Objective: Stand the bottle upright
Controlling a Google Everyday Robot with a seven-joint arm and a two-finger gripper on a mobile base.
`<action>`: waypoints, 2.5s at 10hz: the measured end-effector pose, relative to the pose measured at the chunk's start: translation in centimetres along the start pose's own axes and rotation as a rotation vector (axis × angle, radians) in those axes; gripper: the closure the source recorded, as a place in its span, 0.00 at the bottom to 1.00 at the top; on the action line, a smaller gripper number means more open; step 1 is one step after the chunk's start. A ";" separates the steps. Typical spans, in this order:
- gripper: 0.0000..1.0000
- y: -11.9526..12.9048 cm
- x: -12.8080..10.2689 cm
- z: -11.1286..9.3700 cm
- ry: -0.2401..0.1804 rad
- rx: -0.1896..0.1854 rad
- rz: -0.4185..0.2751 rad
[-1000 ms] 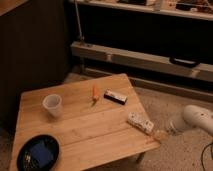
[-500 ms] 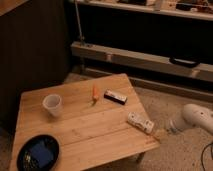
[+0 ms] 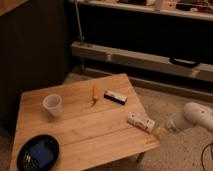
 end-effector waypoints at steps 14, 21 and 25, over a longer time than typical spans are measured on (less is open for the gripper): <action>0.70 -2.6 10.0 -12.0 -0.341 -0.130 -0.570; 0.70 -3.4 13.3 -12.9 -0.395 -0.289 -0.611; 0.70 -4.0 14.6 -13.3 -0.414 -0.303 -0.669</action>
